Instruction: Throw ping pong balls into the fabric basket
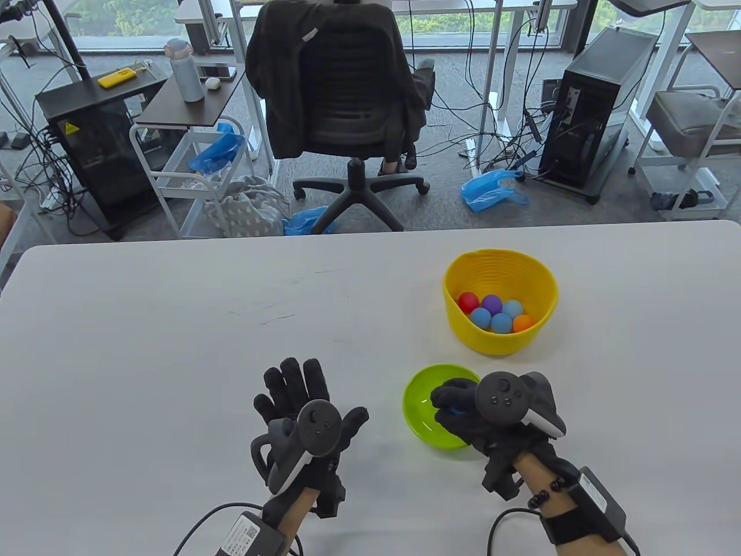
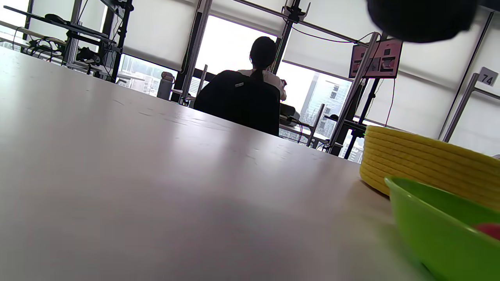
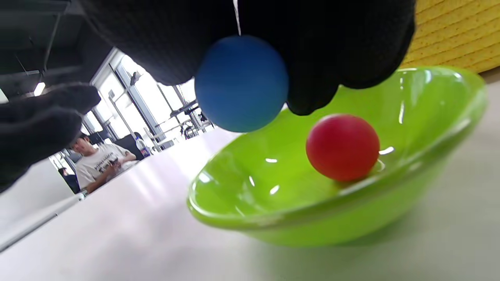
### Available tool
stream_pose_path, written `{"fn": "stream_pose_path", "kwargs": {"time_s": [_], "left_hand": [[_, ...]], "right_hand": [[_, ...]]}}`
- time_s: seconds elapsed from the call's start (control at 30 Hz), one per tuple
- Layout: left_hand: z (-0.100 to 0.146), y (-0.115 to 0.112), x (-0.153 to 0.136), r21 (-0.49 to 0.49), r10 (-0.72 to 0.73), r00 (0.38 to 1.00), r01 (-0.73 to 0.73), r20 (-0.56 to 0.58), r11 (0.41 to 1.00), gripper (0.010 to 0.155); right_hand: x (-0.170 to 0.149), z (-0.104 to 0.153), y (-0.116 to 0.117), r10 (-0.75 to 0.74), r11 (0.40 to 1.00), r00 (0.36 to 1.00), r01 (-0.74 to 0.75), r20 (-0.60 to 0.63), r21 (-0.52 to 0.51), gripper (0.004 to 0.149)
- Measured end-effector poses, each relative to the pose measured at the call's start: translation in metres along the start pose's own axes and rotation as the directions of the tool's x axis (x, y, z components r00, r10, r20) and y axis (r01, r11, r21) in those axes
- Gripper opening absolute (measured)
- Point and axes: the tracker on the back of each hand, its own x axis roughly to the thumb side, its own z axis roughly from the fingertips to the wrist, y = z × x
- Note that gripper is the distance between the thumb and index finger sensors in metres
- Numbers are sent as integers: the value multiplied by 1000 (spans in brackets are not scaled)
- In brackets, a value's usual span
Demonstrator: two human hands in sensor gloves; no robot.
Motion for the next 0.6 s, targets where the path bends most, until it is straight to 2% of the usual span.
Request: {"fn": "stream_pose_path", "kwargs": {"time_s": [0.13,0.27,0.5,0.6], "left_hand": [[0,0,0,-1,3,1000,-3,1,1000,105],[0,0,0,-2,5,1000,-4,1,1000,105],[0,0,1,-1,0,1000,0,5,1000,105],[0,0,1,1,-2,1000,2,6,1000,105]], "right_hand": [[-6,6,-17,-152,986,988,153,22,-72,48],[-19,11,-31,-308,943,950,311,44,-115,49],[-46,16,-45,-532,826,845,533,61,-185,49],[-59,18,-47,-618,757,784,613,58,-227,49]]}}
